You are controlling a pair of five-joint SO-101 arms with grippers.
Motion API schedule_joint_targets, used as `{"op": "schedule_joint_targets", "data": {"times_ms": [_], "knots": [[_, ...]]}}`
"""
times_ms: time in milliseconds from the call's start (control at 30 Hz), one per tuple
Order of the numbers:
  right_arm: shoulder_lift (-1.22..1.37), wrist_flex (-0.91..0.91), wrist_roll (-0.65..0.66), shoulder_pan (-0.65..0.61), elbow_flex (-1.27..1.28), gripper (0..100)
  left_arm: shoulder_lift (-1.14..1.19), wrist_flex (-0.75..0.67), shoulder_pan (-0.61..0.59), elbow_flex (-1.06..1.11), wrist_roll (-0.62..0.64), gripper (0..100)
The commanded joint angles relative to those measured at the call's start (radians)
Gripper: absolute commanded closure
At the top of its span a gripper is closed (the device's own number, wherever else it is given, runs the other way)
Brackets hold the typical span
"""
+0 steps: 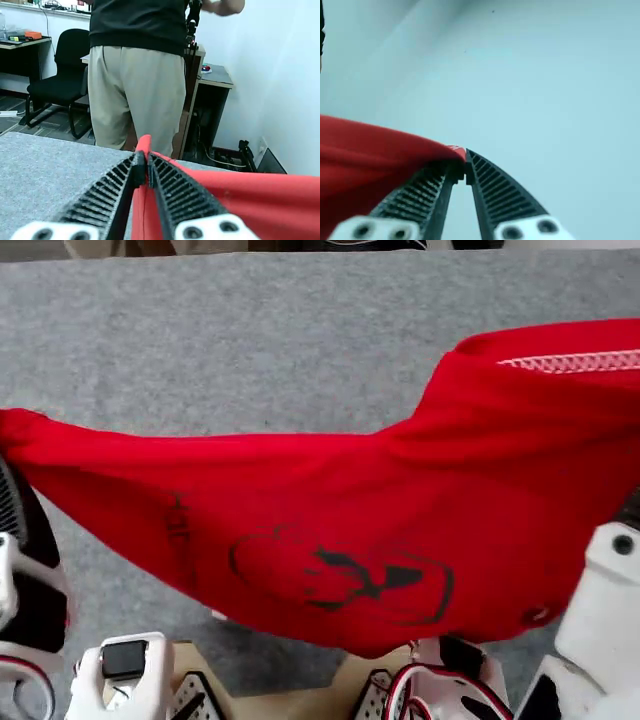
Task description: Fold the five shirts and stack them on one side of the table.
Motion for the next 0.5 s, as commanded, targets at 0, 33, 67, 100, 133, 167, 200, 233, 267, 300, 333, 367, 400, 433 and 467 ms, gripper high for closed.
{"op": "schedule_joint_targets", "data": {"times_ms": [0, 33, 67, 100, 133, 167, 200, 233, 267, 300, 333, 367, 400, 433, 467], "knots": [[0.012, -0.032, -0.008, 0.013, 0.010, 99.3, 0.012, 0.003, 0.003, -0.012, 0.002, 98], [0.016, -0.034, -0.008, 0.013, 0.036, 99.3, 0.015, 0.002, 0.003, 0.002, 0.003, 98], [0.022, -0.037, -0.008, 0.012, 0.065, 99.3, 0.015, -0.002, 0.003, 0.023, 0.003, 98], [0.030, -0.037, -0.008, 0.012, 0.099, 99.3, 0.016, -0.005, 0.005, 0.055, 0.005, 98], [0.038, -0.037, -0.008, 0.010, 0.139, 99.3, 0.016, -0.015, 0.006, 0.095, 0.005, 98], [0.050, -0.037, -0.008, 0.002, 0.185, 99.3, 0.016, -0.037, 0.008, 0.143, 0.006, 98], [0.062, -0.037, -0.006, -0.021, 0.232, 99.3, 0.016, -0.068, 0.009, 0.199, 0.008, 98], [0.074, -0.037, -0.002, -0.048, 0.280, 99.3, 0.016, -0.107, 0.009, 0.259, 0.008, 98], [0.087, -0.031, 0.000, -0.076, 0.331, 99.1, 0.016, -0.153, 0.008, 0.321, 0.008, 98], [0.104, -0.029, 0.000, -0.102, 0.384, 99.1, 0.016, -0.203, 0.006, 0.388, 0.008, 98], [0.120, -0.037, 0.003, -0.131, 0.444, 99.0, 0.016, -0.258, 0.005, 0.459, 0.008, 98], [0.140, -0.040, 0.021, -0.162, 0.496, 99.0, 0.016, -0.319, 0.005, 0.534, 0.008, 98], [0.165, -0.052, 0.049, -0.191, 0.553, 99.0, 0.018, -0.390, 0.008, 0.617, 0.008, 98], [0.196, -0.071, 0.072, -0.217, 0.610, 99.0, 0.018, -0.470, 0.009, 0.707, 0.008, 98], [0.229, -0.101, 0.081, -0.234, 0.661, 99.1, 0.018, -0.557, 0.009, 0.796, 0.008, 98]]}}
